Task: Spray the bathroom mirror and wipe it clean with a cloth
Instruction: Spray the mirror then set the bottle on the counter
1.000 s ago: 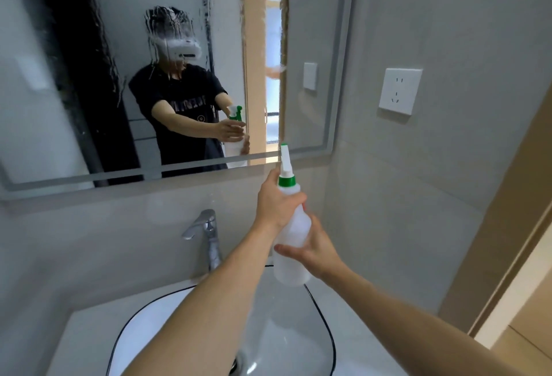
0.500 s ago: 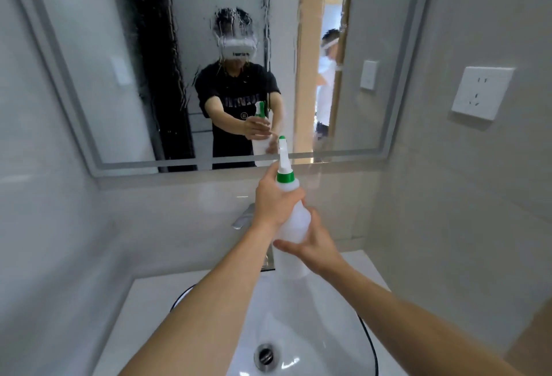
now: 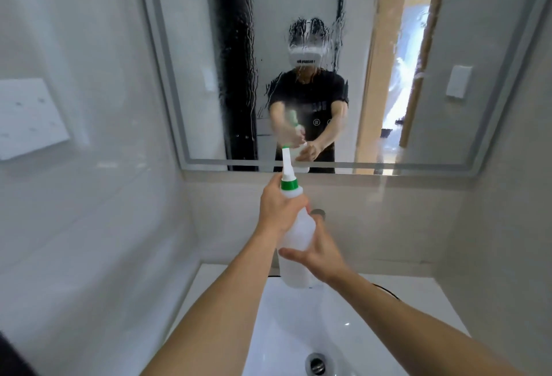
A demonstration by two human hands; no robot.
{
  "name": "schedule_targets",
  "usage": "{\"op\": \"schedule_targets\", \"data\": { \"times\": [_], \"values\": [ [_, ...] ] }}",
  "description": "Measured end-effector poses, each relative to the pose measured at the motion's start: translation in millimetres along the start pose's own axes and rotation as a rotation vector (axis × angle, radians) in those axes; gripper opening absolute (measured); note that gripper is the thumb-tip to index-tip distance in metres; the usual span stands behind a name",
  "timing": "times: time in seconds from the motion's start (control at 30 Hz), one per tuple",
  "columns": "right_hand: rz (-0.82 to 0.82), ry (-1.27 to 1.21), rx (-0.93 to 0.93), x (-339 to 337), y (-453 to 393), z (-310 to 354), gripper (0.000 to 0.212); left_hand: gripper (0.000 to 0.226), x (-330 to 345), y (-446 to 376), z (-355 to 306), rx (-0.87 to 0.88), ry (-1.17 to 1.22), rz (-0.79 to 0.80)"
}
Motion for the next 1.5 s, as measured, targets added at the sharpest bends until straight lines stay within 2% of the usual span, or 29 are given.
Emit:
{"op": "schedule_targets", "data": {
  "times": [0.23,0.4,0.47,0.53,0.63,0.83,1.0,1.13,1.2,1.27,1.33,1.5],
  "values": [
    [0.030,-0.010,-0.001,15,-2,-9,0.079,0.030,-9,6,12,-0.018,-0.039,-0.006],
    [0.009,-0.043,0.005,-1,1,-14,0.080,0.038,11,6,10,0.008,-0.004,0.034],
    [-0.015,-0.057,0.018,-17,4,-15,0.079,0.050,29,6,6,0.018,0.031,0.070],
    [-0.050,-0.062,0.032,-38,7,-19,0.078,0.057,49,6,1,0.025,0.064,0.132],
    [-0.120,-0.060,0.045,-73,12,-26,0.073,0.055,87,7,-5,0.034,0.071,0.294],
    [-0.240,-0.109,0.079,-151,31,-50,0.072,0.028,164,23,-30,0.058,0.143,0.583],
    [-0.306,-0.139,0.134,-210,58,-79,0.084,0.020,226,52,-62,0.082,0.264,0.746],
    [-0.369,-0.213,0.171,-246,87,-107,0.079,0.027,270,85,-59,-0.116,0.422,0.880],
    [-0.407,-0.231,0.190,-259,100,-125,0.074,0.035,287,104,-42,-0.279,0.440,0.887],
    [-0.453,-0.231,0.221,-269,114,-145,0.080,0.047,300,130,-24,-0.416,0.400,0.910],
    [-0.483,-0.230,0.253,-274,126,-164,0.084,0.056,312,156,-10,-0.514,0.408,0.936],
    [-0.504,-0.180,0.365,-276,152,-220,0.076,0.077,333,206,24,-0.740,0.542,0.959]
  ]
}}
Point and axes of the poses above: each hand's wrist, its own y-axis away from the middle knuckle, its own x-axis out of the palm, z = x × y, the point moved 10 cm from there along -y, towards the middle knuckle, and after that the axes turned 13 degrees about x, right-handed, at the moved point
